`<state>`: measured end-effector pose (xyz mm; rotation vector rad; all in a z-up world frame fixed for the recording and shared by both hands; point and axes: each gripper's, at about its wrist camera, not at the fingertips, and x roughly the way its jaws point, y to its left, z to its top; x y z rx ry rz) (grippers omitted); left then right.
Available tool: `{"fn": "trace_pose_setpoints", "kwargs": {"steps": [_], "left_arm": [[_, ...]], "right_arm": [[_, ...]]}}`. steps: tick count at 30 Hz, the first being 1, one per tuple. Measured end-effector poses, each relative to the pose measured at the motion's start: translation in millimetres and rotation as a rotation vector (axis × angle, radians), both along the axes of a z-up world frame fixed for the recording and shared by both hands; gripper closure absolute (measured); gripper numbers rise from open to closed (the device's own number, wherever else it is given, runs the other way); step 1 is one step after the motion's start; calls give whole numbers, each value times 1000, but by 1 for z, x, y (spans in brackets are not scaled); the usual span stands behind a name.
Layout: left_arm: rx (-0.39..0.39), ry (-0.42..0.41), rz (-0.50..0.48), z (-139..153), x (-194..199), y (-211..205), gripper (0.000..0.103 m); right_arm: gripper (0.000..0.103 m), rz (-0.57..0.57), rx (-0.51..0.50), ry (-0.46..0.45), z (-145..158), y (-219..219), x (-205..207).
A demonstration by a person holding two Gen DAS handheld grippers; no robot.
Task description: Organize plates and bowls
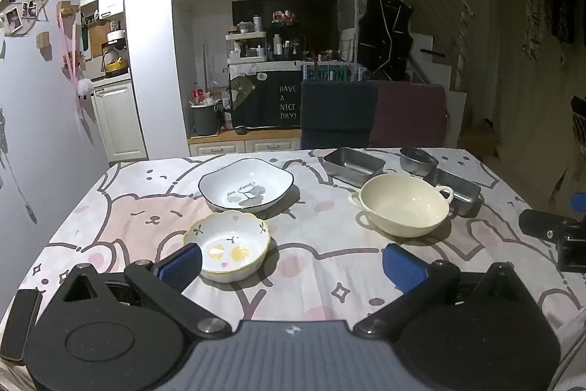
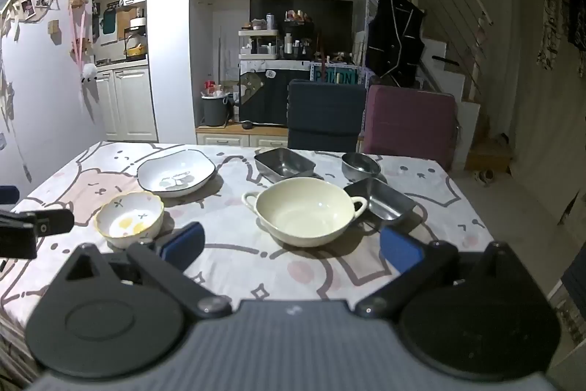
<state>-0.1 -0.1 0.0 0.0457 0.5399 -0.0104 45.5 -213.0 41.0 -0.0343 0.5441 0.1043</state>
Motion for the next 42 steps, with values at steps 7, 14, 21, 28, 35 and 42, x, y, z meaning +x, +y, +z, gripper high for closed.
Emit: {"fn": "trace_pose_setpoints", "kwargs": {"steps": [7,14,21,28,35,42], "left_arm": [[-6,5,-3,0,0,0,0],[-7,6,-4,0,0,0,0],[-8,7,-7,-6,2,-6,0],[-9,9,-7,-7,3,-8,0],[-10,11,-7,-5,3,-7,0],[-11,13,-7,-5,3,-6,0]], "right_arm": [[0,0,-4,11,0,0,0],[0,-2,-5,13,0,0,1],[0,-2,-6,15,0,0,1],[0,-2,-7,18,0,0,1],[0,-1,-7,21,4,0,3],[0,1,-7,22,-2,0,0]]}}
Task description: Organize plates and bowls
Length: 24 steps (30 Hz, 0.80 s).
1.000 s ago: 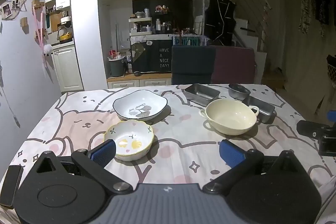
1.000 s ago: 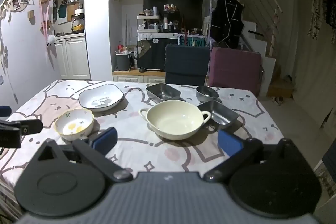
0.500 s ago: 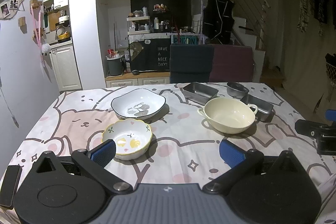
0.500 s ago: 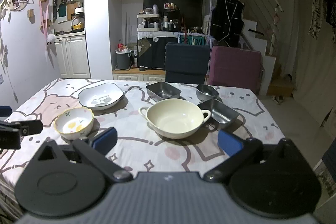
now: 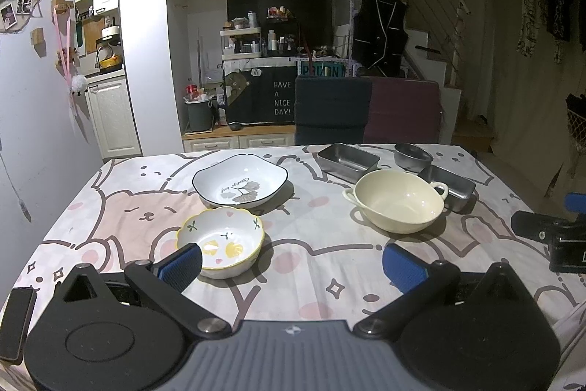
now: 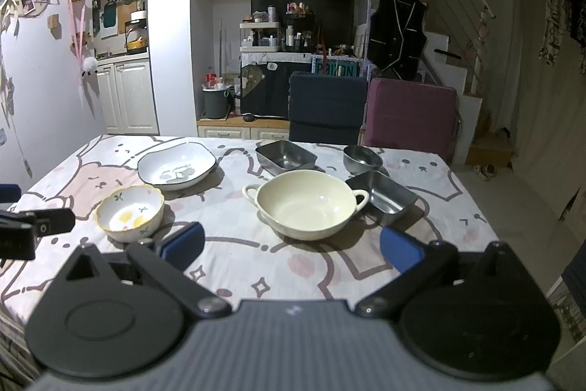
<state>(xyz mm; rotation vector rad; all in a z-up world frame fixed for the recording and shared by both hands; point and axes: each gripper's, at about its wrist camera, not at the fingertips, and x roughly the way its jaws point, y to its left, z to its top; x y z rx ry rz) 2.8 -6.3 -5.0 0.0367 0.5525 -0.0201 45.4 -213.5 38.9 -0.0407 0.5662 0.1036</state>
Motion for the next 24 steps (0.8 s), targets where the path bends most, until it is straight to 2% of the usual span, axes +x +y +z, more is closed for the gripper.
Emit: {"fn": "trace_pose_setpoints", "kwargs": {"steps": [24], "left_arm": [[-4,-1,-4,-6,0,-4,0]], "right_arm": [[0,5,-5,7,0,4,4]]}}
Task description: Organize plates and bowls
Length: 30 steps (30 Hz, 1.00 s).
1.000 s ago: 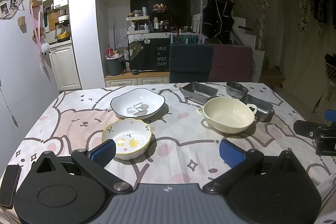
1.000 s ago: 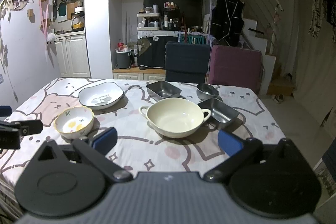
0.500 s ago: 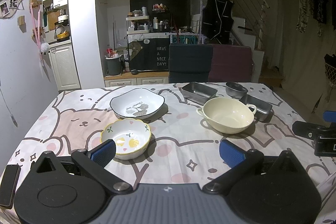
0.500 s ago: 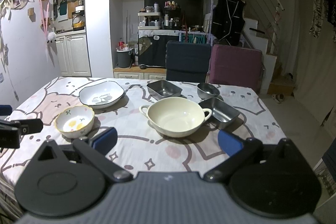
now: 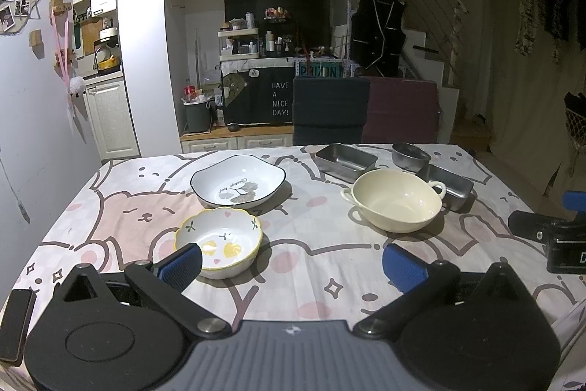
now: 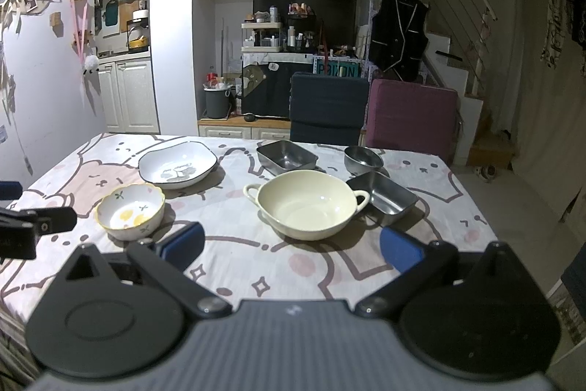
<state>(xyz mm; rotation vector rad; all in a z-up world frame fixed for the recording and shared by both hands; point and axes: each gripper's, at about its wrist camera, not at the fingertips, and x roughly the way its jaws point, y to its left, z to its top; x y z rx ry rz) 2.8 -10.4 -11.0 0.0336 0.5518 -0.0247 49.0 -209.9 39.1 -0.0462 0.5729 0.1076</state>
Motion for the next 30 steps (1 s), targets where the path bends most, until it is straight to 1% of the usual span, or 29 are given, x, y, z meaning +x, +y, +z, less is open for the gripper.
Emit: {"fn": "trace_pose_setpoints", "kwargs": {"steps": [23,28,30], "left_arm": [[1,-3,2,-3,1,-3,0],[10,-6,6,0,5,-13,0],[10,-12,10,5,2,-10,0]], "right_arm": [[0,-2,-7,3,2,-1,1],[0,-3,-5,-3,3,-1,1],[0,-3,-4,-6,3,-2,0]]}}
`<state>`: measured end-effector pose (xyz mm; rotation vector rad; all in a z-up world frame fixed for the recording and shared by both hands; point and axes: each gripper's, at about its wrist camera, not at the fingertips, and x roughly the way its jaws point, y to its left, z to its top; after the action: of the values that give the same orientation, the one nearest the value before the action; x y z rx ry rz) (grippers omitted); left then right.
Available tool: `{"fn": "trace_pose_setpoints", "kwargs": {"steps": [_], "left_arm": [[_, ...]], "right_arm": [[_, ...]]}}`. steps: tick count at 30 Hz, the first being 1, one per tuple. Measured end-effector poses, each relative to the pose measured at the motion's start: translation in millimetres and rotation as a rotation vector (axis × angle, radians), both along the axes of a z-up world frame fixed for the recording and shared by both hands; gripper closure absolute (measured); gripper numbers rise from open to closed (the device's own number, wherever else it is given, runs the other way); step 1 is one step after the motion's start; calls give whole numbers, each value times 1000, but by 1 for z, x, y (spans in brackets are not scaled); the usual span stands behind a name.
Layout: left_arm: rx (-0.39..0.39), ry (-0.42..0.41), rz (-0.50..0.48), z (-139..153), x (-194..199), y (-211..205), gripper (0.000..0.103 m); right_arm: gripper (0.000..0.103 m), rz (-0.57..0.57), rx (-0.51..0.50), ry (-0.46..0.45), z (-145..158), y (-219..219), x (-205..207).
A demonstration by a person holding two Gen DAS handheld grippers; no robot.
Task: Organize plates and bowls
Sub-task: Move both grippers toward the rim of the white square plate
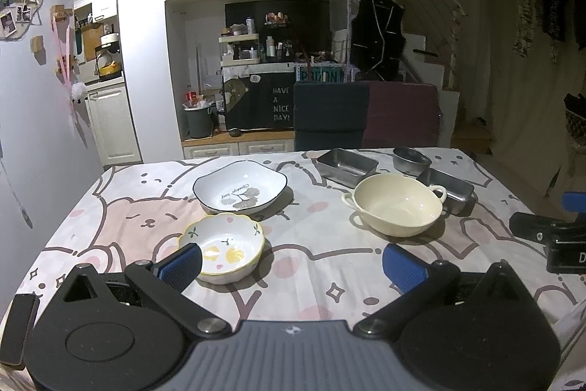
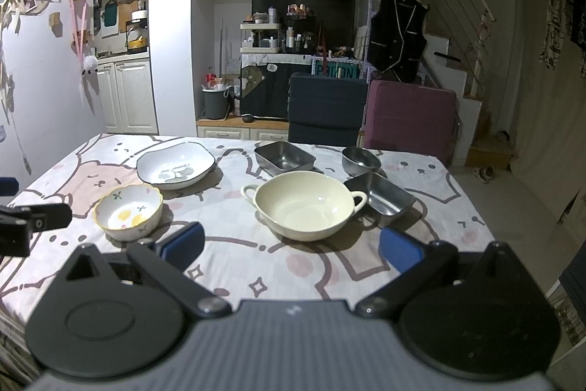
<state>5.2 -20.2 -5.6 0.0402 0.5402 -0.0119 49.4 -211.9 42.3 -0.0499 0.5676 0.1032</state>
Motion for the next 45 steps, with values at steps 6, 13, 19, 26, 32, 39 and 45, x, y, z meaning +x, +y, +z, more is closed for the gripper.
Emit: {"fn": "trace_pose_setpoints", "kwargs": {"steps": [6,13,19,26,32,39,45], "left_arm": [[1,-37,17,11,-5,6,0],[2,-90,50,34,-5,13,0],[-20,-121,103,55,2,31,0],[-30,-150,194,80,25,54,0],[-50,-112,282,91,61,73,0],[-35,-44,352,87,109,83,0],[-72,28,401,67,163,102,0]], "right_arm": [[0,1,7,-22,3,-3,-1],[0,27,-2,-100,15,4,2],[0,69,30,-160,41,9,15],[0,178,50,-201,76,27,52],[0,263,27,-194,98,53,97],[0,328,-10,-180,101,85,161],[0,336,-26,-119,83,117,229]]}}
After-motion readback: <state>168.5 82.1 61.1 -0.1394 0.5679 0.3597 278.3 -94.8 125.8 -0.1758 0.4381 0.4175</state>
